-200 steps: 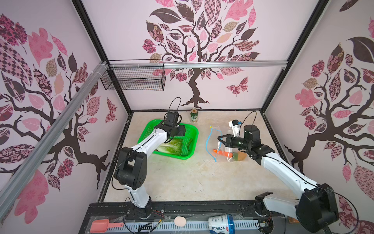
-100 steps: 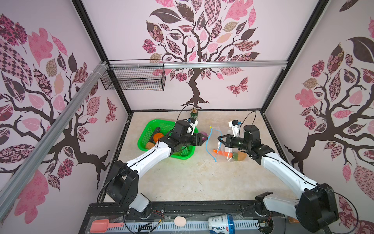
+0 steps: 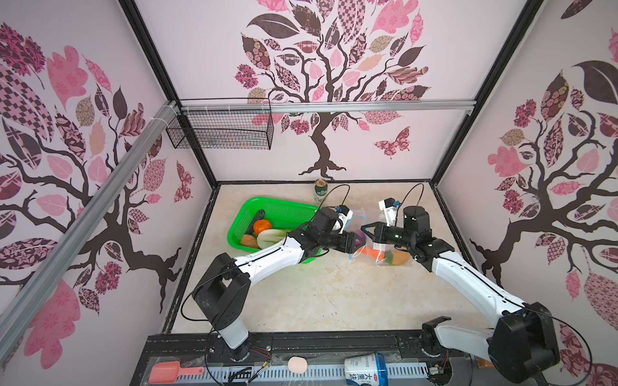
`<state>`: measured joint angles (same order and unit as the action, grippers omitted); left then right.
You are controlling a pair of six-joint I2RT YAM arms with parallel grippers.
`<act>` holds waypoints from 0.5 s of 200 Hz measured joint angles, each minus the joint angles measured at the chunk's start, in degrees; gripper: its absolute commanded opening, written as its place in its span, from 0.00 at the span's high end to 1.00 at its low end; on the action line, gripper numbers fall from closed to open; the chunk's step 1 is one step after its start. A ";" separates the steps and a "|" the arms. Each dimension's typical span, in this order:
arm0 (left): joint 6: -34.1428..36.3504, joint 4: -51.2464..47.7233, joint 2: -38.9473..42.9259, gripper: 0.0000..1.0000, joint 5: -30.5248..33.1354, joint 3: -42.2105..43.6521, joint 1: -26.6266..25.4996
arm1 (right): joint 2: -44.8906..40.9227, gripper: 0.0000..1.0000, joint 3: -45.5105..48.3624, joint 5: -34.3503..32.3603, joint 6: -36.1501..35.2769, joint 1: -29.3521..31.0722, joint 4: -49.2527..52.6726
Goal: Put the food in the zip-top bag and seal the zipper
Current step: 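Lift the purple onion with the left gripper and carry it into the bag, then release the onion into the bag and withdraw the left gripper toward the basket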
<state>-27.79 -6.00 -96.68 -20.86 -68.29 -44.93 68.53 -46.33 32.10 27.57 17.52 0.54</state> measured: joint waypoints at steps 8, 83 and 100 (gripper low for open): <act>-0.13 -0.07 -0.81 0.44 0.52 -0.42 0.00 | 0.00 1.00 0.00 0.31 0.00 0.02 0.07; -0.68 -0.98 -3.17 0.42 3.19 -2.91 0.00 | -0.02 1.00 0.00 0.98 -0.61 0.04 0.55; -0.74 -1.49 -4.24 0.40 2.60 -4.33 -0.02 | -0.02 1.00 0.00 1.07 -0.61 0.02 0.57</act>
<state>-28.53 -7.49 -100.92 -18.26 -72.62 -44.95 68.51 -46.33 33.17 26.96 17.54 1.10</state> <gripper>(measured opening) 0.653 0.049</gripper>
